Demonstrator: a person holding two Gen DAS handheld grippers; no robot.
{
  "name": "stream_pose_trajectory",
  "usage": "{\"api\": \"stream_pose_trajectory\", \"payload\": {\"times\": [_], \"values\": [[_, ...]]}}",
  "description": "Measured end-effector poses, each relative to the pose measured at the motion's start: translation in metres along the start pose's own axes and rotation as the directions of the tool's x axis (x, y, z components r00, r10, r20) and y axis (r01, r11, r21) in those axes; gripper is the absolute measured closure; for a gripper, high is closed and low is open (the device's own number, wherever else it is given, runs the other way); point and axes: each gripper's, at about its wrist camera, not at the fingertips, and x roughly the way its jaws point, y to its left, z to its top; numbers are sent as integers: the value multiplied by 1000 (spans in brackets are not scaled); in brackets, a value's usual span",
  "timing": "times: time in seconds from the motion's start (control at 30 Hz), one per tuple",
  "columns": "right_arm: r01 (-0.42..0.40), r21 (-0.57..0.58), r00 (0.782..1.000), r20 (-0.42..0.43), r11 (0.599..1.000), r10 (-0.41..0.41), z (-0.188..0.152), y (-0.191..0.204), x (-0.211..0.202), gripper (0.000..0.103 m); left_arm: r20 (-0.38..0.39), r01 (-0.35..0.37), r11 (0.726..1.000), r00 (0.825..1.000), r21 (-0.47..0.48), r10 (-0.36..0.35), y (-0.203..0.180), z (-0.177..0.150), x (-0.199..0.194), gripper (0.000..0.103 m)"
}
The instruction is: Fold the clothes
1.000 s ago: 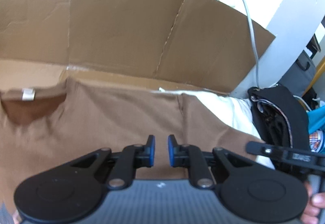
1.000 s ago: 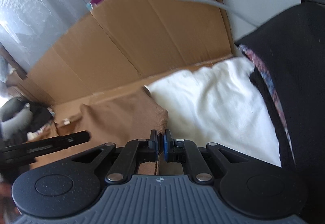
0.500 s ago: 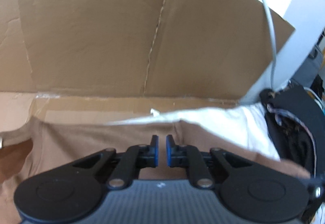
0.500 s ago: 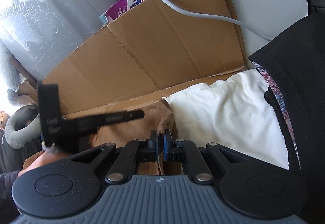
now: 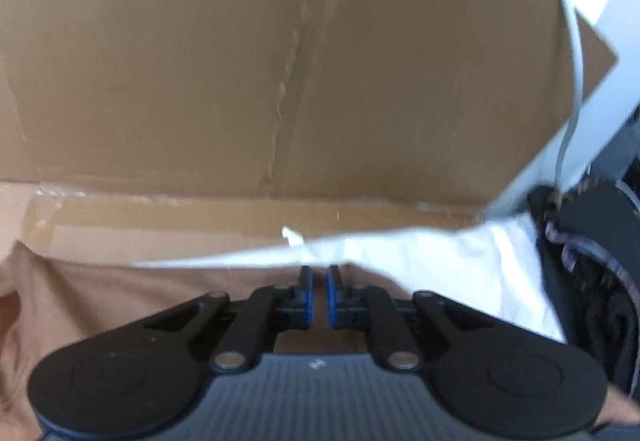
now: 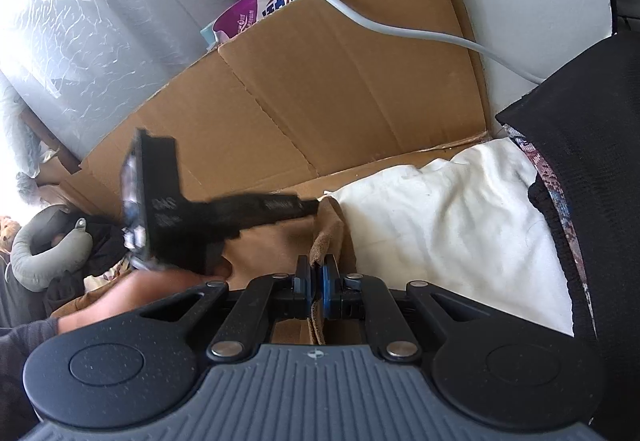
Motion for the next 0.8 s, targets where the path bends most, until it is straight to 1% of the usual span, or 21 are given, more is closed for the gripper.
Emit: {"api": "stream_pose_trajectory", "payload": {"times": [0.07, 0.17, 0.23, 0.33, 0.5, 0.57, 0.63, 0.8], "values": [[2, 3, 1000, 1, 1000, -2, -1, -1, 0, 100, 3, -6, 1000, 1000, 11, 6, -1, -8, 2, 96], [3, 8, 1000, -1, 1000, -3, -2, -3, 0, 100, 22, 16, 1000, 1000, -12, -16, 4, -13, -5, 96], [3, 5, 1000, -1, 1000, -3, -2, -4, -1, 100, 50, 20, 1000, 999, -9, -19, 6, -12, -11, 96], [4, 8, 1000, 2, 1000, -4, -1, -6, -1, 100, 74, 24, 999, 997, -37, -21, 11, -3, -13, 96], [-7, 18, 1000, 6, 1000, 7, 1, -5, -1, 100, 62, 24, 1000, 998, -17, -23, 6, 3, -4, 99], [-16, 15, 1000, 8, 1000, 16, 2, -2, -2, 100, 58, 31, 999, 998, -21, -30, 4, 2, 0, 102], [-29, 24, 1000, 1, 999, 29, 4, 0, -3, 100, 58, 24, 1000, 998, -16, -23, 1, -1, 4, 103], [-59, 24, 998, 2, 998, 59, 6, 7, -4, 101, 55, 25, 999, 998, -45, -22, 3, -6, 12, 103]]}}
